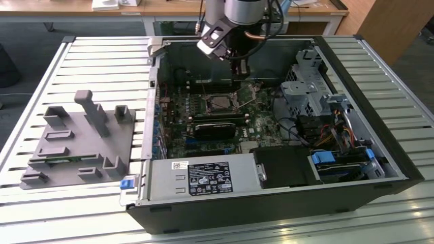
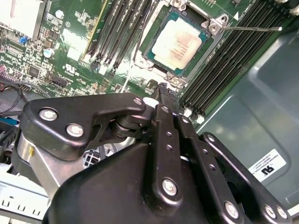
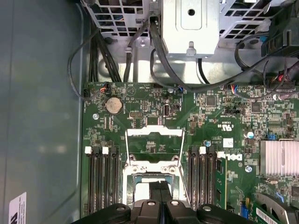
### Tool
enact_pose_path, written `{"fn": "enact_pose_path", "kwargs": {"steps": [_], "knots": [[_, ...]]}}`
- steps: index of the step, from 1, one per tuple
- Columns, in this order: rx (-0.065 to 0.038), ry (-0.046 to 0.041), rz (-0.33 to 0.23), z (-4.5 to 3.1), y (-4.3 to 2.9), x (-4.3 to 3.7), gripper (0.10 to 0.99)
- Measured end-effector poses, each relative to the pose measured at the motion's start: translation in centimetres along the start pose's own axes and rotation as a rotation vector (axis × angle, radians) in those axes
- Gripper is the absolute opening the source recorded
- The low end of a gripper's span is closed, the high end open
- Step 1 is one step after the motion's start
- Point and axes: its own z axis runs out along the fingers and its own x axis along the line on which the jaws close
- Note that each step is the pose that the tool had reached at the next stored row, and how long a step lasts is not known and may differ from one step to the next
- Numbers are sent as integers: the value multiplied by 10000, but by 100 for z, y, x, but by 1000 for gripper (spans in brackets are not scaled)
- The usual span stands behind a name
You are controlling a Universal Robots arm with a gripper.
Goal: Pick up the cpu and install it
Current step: 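Close the cpu cover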
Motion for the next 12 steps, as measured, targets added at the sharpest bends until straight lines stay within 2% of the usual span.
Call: {"fn": "enact_pose_path", "kwargs": {"steps": [12], "knots": [[0, 0, -1, 2, 56, 0, 106]]}}
